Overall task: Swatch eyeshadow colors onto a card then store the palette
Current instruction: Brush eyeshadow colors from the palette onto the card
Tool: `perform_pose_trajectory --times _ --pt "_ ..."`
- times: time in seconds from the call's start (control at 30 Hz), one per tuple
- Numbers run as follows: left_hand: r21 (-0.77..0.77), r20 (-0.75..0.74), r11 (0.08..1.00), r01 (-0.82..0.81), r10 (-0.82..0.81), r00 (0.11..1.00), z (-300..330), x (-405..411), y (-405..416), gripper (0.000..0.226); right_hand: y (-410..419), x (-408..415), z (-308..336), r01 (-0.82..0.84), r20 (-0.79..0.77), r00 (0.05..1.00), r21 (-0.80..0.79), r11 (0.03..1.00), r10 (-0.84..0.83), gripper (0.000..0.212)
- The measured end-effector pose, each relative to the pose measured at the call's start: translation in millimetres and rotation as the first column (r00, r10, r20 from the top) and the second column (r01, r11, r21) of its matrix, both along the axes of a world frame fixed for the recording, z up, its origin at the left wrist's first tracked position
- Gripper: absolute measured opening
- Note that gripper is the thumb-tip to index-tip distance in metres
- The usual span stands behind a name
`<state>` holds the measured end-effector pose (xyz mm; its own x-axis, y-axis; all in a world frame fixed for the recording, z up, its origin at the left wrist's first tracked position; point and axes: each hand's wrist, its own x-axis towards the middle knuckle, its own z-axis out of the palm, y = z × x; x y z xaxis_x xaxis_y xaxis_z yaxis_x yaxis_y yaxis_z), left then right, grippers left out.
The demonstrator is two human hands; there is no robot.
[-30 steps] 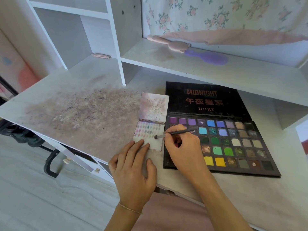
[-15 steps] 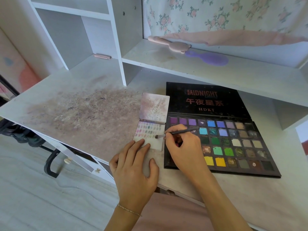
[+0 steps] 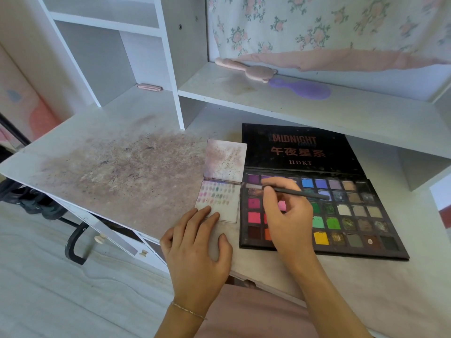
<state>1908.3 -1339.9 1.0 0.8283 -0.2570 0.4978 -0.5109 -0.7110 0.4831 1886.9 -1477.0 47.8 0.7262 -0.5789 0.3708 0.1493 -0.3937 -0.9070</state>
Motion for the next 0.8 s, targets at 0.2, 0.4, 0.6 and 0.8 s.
perform_pose_trajectory --times 0.2,0.4,0.6,0.8 --pt "0.035 -0.092 0.999 0.03 -0.027 0.995 14.0 0.8 4.7 0.039 -16.1 -17.8 -1.8 0.073 0.013 0.997 0.042 0.996 -0.074 0.032" --pt "-0.091 -0.259 0.994 0.059 -0.081 0.962 32.2 34.0 3.6 0.027 -35.0 -41.8 -0.6 0.138 -0.01 0.99 0.036 0.99 -0.138 0.034" --pt "-0.171 -0.345 0.985 0.036 -0.094 0.934 37.5 81.9 -15.2 0.045 -56.7 -63.8 -2.4 0.239 -0.075 0.969 0.059 0.969 -0.234 0.032" --pt "-0.259 -0.431 0.966 -0.028 -0.089 0.898 38.8 113.6 -35.1 0.029 -74.9 -79.8 -5.6 0.323 -0.085 0.945 0.062 0.944 -0.317 0.034"
